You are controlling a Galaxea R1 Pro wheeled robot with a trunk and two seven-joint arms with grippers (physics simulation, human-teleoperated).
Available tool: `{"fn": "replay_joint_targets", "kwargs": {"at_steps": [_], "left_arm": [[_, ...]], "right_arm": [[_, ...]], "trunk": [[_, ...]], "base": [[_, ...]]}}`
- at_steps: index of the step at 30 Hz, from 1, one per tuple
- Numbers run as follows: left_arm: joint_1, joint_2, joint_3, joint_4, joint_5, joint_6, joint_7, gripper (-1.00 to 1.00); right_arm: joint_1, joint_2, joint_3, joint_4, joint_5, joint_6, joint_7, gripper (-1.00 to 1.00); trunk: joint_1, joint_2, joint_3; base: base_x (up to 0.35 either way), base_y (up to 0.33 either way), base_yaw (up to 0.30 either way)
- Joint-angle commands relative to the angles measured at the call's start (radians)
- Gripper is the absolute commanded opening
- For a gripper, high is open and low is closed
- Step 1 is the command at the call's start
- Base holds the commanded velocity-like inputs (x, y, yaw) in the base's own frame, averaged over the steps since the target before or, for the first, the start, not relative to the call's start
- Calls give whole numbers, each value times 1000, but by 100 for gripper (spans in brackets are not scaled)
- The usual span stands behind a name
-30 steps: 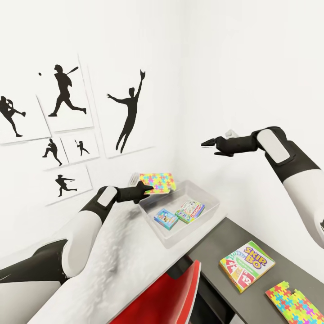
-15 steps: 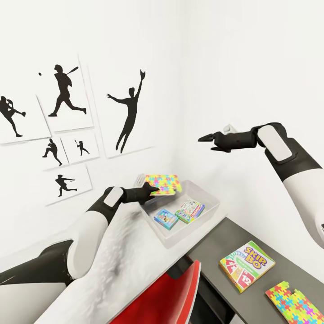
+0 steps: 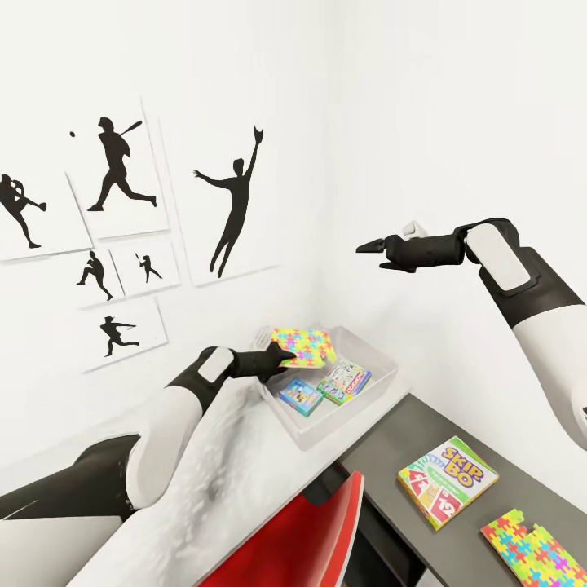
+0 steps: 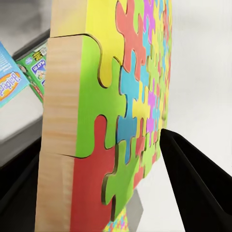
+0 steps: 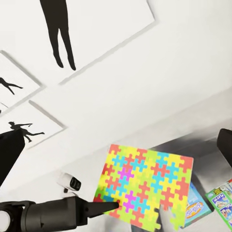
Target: Put all the toys in the child's room - the three board games (two on the bed and one on the table), the two jigsaw puzzles on the table, and the tennis ball on the table - inside the toy box on the table in the child's room.
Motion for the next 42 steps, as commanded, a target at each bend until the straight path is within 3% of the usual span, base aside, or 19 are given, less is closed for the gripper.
{"fn": "replay_joint_targets", "kwargs": {"at_steps": [1,21,42], "left_arm": [[-1,-1,6,1,-6,4,-1,-100],[-1,-1,0,8,-6,-1,-3,-100],[-1,-1,-3,3,-5,11,-1,-100]], "right_arm": [[-2,-1,3,0,10,1,10,100],[-2,-1,3,0,10,1,10,100],[-2,-1,2,0,10,1,9,100]], "trunk": [[1,-2,-2],[1,-2,-4],[1,-2,-36]], "base": [[0,0,0],[0,0,0],[0,0,0]]}}
